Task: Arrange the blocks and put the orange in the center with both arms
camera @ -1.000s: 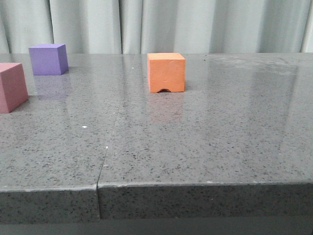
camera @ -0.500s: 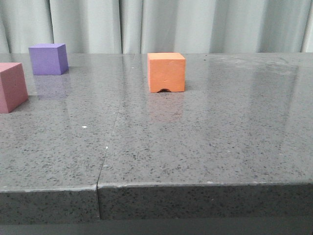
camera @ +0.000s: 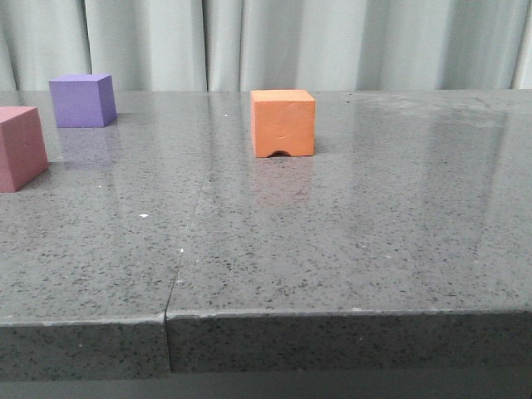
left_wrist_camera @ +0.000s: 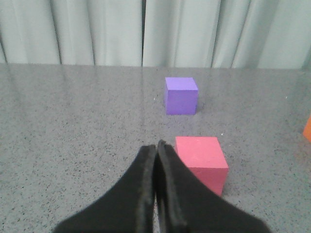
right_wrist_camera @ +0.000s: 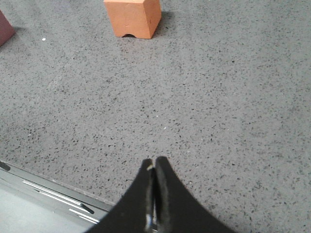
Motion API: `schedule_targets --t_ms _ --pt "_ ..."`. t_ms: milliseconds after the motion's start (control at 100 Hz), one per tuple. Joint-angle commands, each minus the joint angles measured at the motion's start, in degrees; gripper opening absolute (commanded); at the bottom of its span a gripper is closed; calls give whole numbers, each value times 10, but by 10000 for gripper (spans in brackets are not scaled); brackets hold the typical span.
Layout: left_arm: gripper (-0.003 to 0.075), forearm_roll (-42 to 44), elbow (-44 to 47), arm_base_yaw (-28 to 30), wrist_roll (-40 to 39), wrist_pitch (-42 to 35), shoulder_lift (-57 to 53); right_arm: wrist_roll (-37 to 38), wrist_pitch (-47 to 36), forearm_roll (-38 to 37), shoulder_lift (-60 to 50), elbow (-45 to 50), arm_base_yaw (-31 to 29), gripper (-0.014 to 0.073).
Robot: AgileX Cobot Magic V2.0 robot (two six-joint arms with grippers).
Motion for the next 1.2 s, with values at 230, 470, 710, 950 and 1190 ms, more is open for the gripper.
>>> schedule_targets --t_ms 230,470,710,950,1190 --pt "-8 5 -173 -1 0 53 202 -7 -41 -1 0 -14 -1 -69" --pt "363 5 -238 -1 0 53 300 -7 -41 -1 0 -14 -1 -69" --pt "662 2 -295 -1 0 56 372 -7 -41 -1 0 -14 -1 -69" --pt "659 -119 -397 -1 156 121 464 -7 -41 -1 0 -14 -1 -69" --pt "659 -323 -515 -1 453 223 558 -7 -41 -1 0 -14 -1 -69"
